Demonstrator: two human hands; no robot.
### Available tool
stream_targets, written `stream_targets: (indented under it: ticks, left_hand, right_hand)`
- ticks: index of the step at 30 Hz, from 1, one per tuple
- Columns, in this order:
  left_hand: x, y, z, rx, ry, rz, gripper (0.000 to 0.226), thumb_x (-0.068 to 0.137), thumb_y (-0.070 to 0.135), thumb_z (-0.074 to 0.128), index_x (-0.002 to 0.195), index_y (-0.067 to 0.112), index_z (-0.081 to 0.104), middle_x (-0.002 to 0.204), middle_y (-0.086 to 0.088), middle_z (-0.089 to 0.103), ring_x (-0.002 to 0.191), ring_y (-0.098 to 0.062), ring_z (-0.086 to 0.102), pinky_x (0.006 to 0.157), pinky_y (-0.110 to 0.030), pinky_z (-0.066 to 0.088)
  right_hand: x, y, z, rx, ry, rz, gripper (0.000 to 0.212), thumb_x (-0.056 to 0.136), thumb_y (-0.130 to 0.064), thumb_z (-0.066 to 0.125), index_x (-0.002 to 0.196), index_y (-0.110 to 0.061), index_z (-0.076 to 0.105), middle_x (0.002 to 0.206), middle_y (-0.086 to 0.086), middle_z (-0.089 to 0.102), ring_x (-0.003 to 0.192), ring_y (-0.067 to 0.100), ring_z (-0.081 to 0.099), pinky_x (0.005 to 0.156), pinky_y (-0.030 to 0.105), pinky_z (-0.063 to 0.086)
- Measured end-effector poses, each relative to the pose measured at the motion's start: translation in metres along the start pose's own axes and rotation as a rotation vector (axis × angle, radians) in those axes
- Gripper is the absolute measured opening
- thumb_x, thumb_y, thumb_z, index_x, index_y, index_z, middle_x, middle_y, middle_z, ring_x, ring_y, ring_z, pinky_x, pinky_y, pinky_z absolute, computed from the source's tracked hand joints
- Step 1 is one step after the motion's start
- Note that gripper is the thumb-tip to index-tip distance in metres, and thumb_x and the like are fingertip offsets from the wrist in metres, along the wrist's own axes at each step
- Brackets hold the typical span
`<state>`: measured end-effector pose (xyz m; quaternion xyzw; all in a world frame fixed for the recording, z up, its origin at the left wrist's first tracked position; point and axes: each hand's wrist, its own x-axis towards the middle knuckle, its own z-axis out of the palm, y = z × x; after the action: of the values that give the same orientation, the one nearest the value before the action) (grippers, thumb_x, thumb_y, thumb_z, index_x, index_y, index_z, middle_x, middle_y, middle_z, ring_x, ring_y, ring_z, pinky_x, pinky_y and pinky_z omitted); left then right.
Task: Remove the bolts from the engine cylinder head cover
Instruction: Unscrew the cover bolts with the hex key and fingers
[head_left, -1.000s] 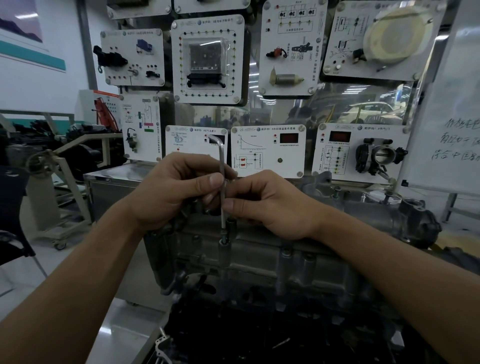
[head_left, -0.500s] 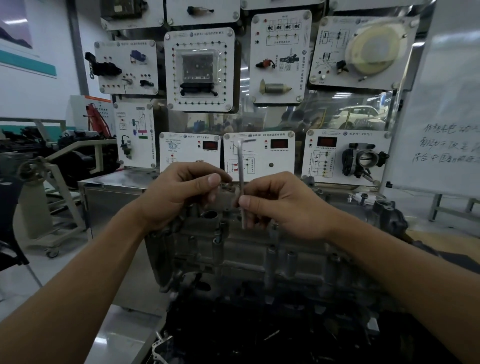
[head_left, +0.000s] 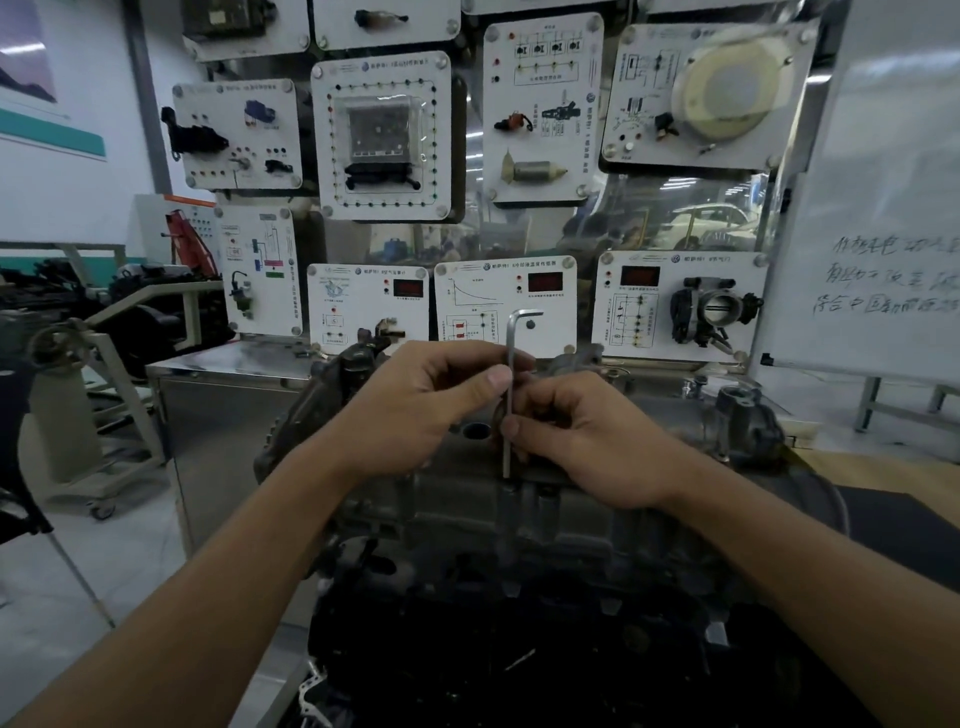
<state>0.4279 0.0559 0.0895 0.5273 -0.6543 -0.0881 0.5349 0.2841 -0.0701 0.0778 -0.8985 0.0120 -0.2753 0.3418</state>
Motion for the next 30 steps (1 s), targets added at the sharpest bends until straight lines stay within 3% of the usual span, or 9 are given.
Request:
stream_targets:
  ticks: [5, 8, 12, 16, 19, 21, 25, 28, 30]
  left_hand:
    - [0.004, -0.010, -0.003, -0.063, -0.014, -0.054, 0.027, 0.088, 0.027, 0.058, 0.108, 0.017, 0.073, 0.106, 0.001, 0.076, 0.105, -0.012, 0.069, 0.089, -0.022, 0.054]
    - [0.003, -0.014, -0.005, -0.128, -0.048, -0.043, 0.025, 0.089, 0.025, 0.058, 0.107, 0.024, 0.074, 0.107, 0.005, 0.076, 0.107, -0.011, 0.068, 0.088, -0.019, 0.052]
    - [0.003, -0.014, -0.006, -0.163, -0.110, -0.026, 0.027, 0.090, 0.024, 0.058, 0.110, 0.033, 0.074, 0.111, 0.010, 0.074, 0.112, -0.007, 0.065, 0.091, -0.016, 0.049]
    - [0.003, -0.012, -0.005, -0.112, -0.132, -0.020, 0.027, 0.090, 0.022, 0.057, 0.114, 0.022, 0.069, 0.111, 0.013, 0.074, 0.112, -0.003, 0.064, 0.090, -0.013, 0.047]
    - [0.001, -0.010, -0.004, -0.097, -0.127, -0.013, 0.024, 0.090, 0.020, 0.057, 0.109, 0.017, 0.070, 0.108, 0.008, 0.075, 0.109, -0.005, 0.066, 0.089, -0.014, 0.048]
    - [0.000, -0.009, -0.003, -0.097, -0.113, -0.010, 0.020, 0.088, 0.020, 0.059, 0.103, 0.016, 0.073, 0.107, 0.002, 0.075, 0.107, -0.009, 0.067, 0.088, -0.015, 0.049]
    - [0.000, -0.010, -0.001, -0.121, -0.064, -0.001, 0.020, 0.086, 0.017, 0.063, 0.101, 0.008, 0.073, 0.107, -0.010, 0.074, 0.104, -0.017, 0.069, 0.087, -0.021, 0.052]
    - [-0.001, -0.010, 0.000, -0.140, -0.038, 0.010, 0.021, 0.083, 0.015, 0.065, 0.099, 0.003, 0.072, 0.105, -0.013, 0.073, 0.100, -0.018, 0.071, 0.084, -0.022, 0.054]
    - [-0.001, -0.010, 0.000, -0.138, -0.024, 0.005, 0.020, 0.082, 0.016, 0.067, 0.096, 0.003, 0.073, 0.104, -0.014, 0.073, 0.099, -0.020, 0.071, 0.082, -0.022, 0.055]
  right_hand:
    - [0.001, 0.003, -0.001, 0.015, -0.016, -0.018, 0.022, 0.096, -0.012, 0.062, 0.075, -0.012, 0.068, 0.070, 0.014, 0.063, 0.064, 0.011, 0.055, 0.065, 0.029, 0.046]
    - [-0.001, 0.004, -0.002, 0.041, -0.030, -0.047, 0.024, 0.095, -0.009, 0.062, 0.072, -0.014, 0.066, 0.068, 0.009, 0.058, 0.064, 0.013, 0.053, 0.065, 0.030, 0.045]
    - [0.000, 0.006, -0.003, 0.060, -0.036, -0.067, 0.024, 0.089, -0.017, 0.062, 0.079, 0.005, 0.065, 0.070, 0.020, 0.057, 0.064, 0.017, 0.051, 0.065, 0.034, 0.042]
    - [0.000, 0.005, -0.003, 0.114, -0.076, -0.080, 0.026, 0.086, -0.015, 0.060, 0.081, 0.010, 0.065, 0.071, 0.017, 0.056, 0.067, 0.013, 0.053, 0.069, 0.031, 0.043]
    - [-0.001, 0.007, -0.003, 0.142, -0.091, -0.084, 0.019, 0.090, -0.006, 0.061, 0.088, 0.012, 0.067, 0.079, 0.025, 0.061, 0.073, 0.014, 0.057, 0.074, 0.031, 0.046]
    - [-0.002, 0.007, -0.002, 0.126, -0.085, -0.085, 0.015, 0.091, -0.005, 0.063, 0.086, 0.008, 0.070, 0.076, 0.022, 0.063, 0.071, 0.014, 0.057, 0.071, 0.033, 0.047]
    - [-0.002, 0.006, -0.002, 0.129, -0.019, -0.093, 0.012, 0.088, -0.013, 0.074, 0.076, -0.016, 0.074, 0.068, -0.004, 0.068, 0.067, 0.009, 0.061, 0.067, 0.028, 0.050]
    - [-0.002, 0.006, -0.002, 0.147, 0.012, -0.098, 0.011, 0.083, -0.019, 0.079, 0.075, -0.012, 0.075, 0.070, 0.006, 0.071, 0.069, 0.016, 0.063, 0.067, 0.036, 0.052]
    - [-0.001, 0.006, -0.001, 0.159, 0.030, -0.103, 0.009, 0.081, -0.018, 0.080, 0.073, -0.017, 0.076, 0.071, 0.002, 0.072, 0.071, 0.013, 0.066, 0.068, 0.029, 0.054]
